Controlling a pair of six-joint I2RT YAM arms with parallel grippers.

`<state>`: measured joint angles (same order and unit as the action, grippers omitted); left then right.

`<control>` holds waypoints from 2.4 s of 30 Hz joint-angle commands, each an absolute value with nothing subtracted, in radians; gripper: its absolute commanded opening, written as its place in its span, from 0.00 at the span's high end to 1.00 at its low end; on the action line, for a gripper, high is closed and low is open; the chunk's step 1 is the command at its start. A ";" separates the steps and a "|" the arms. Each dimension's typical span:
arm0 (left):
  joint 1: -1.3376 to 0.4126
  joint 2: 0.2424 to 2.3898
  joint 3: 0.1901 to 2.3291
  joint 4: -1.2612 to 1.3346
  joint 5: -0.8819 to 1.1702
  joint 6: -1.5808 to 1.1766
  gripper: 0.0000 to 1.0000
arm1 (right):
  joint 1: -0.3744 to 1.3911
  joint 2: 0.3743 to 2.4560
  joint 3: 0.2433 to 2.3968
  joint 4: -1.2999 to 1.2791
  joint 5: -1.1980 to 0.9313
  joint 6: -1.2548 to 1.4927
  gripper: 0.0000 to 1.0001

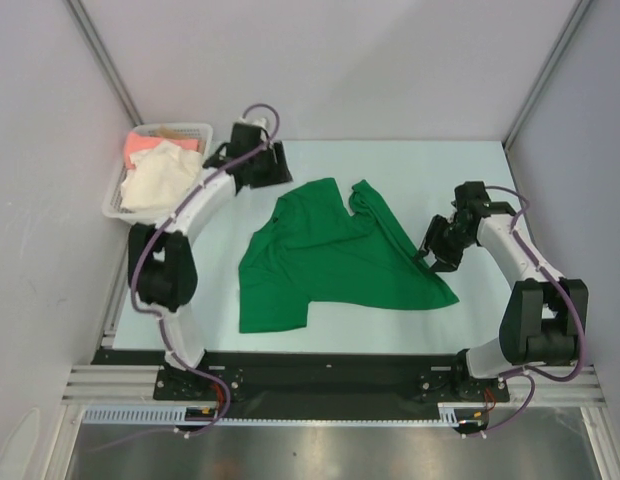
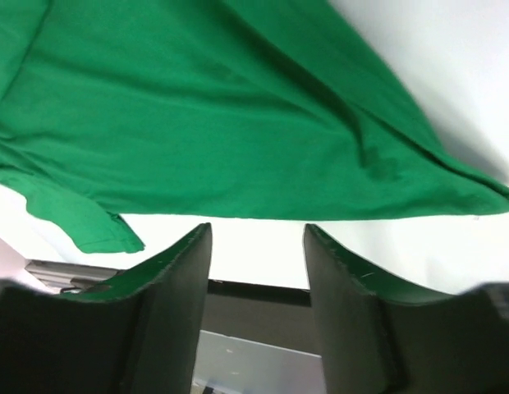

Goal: Fold and stack the t-shirts
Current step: Flatten the tshirt out

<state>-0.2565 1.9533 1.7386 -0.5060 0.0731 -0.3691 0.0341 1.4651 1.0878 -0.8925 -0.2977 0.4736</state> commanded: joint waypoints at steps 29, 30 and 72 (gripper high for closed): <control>-0.440 1.035 0.465 -0.752 -0.086 -1.018 0.46 | -0.097 1.419 0.971 -0.838 -0.262 0.457 0.50; -0.446 1.040 0.462 -0.747 -0.080 -1.025 0.47 | -0.097 1.414 0.971 -0.839 -0.258 0.454 0.50; -0.600 1.170 0.784 -0.598 -0.190 -0.719 1.00 | -0.302 1.434 0.856 -0.884 -0.064 0.474 0.60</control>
